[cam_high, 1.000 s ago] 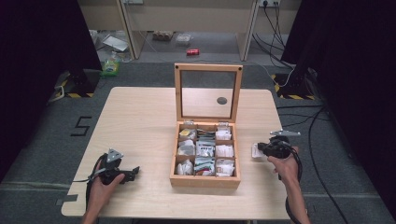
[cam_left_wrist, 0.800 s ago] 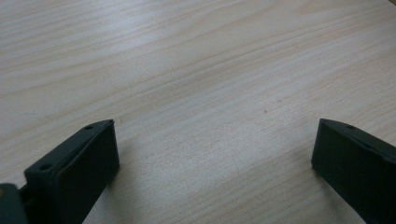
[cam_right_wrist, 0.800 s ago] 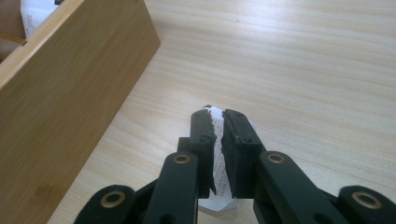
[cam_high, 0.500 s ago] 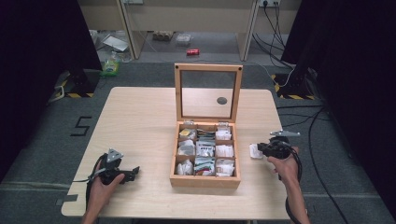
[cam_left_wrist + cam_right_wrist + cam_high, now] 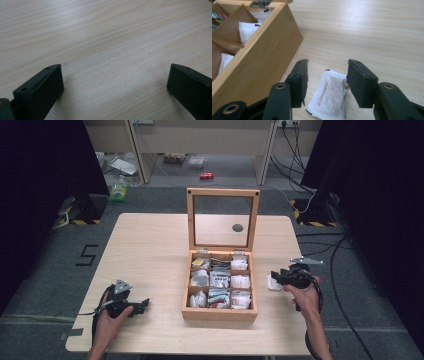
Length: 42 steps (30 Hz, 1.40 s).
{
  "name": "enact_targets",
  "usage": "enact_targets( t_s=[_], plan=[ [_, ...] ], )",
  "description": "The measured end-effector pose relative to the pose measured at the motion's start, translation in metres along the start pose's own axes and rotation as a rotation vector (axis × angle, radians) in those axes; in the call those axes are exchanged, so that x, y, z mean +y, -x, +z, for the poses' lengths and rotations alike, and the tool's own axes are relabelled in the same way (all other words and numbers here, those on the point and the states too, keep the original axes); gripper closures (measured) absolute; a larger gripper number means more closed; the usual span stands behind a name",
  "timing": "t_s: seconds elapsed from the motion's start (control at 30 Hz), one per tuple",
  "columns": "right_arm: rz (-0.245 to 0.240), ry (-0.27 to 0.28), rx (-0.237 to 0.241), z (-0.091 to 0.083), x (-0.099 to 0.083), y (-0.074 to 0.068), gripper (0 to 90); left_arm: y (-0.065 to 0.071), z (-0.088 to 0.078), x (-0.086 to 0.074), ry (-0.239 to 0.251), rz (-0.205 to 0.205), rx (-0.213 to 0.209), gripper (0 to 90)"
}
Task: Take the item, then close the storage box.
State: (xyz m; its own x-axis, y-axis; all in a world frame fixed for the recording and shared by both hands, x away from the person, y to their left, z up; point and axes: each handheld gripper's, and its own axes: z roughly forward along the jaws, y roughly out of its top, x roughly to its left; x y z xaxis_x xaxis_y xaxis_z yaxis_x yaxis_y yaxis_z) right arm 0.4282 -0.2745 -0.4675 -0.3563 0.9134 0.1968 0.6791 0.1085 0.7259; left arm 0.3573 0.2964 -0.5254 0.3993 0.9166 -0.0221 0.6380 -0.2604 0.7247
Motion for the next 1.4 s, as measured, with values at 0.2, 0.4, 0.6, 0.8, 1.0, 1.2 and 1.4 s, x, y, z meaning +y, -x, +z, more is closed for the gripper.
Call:
enact_targets(
  t_s=[0.2, 0.4, 0.6, 0.8, 1.0, 1.2, 1.4],
  plan=[
    [0.002, 0.026, 0.014, -0.003, 0.006, -0.007, 43.3, 0.000, 0.000, 0.000, 0.000, 0.000, 0.000, 0.0],
    [-0.008, 0.071, 0.053, -0.007, 0.017, -0.018, 37.6, 0.000, 0.000, 0.000, 0.000, 0.000, 0.000, 0.0],
    [-0.030, 0.125, 0.098, -0.012, 0.029, -0.029, 34.2, 0.000, 0.000, 0.000, 0.000, 0.000, 0.000, 0.0],
    [-0.043, 0.159, 0.127, -0.007, 0.038, -0.034, 32.4, 0.000, 0.000, 0.000, 0.000, 0.001, 0.000, 0.0],
    [-0.064, 0.159, 0.133, 0.009, 0.040, -0.039, 32.0, 0.000, 0.000, 0.000, 0.000, 0.000, 0.000, 0.0],
    [-0.070, 0.187, 0.131, 0.016, 0.051, -0.041, 32.0, 0.000, 0.000, 0.000, 0.001, -0.001, 0.000, 0.0],
    [-0.086, 0.185, 0.127, 0.023, 0.061, -0.040, 31.6, 0.000, 0.000, 0.000, 0.000, 0.000, 0.000, 0.0]
  ],
)
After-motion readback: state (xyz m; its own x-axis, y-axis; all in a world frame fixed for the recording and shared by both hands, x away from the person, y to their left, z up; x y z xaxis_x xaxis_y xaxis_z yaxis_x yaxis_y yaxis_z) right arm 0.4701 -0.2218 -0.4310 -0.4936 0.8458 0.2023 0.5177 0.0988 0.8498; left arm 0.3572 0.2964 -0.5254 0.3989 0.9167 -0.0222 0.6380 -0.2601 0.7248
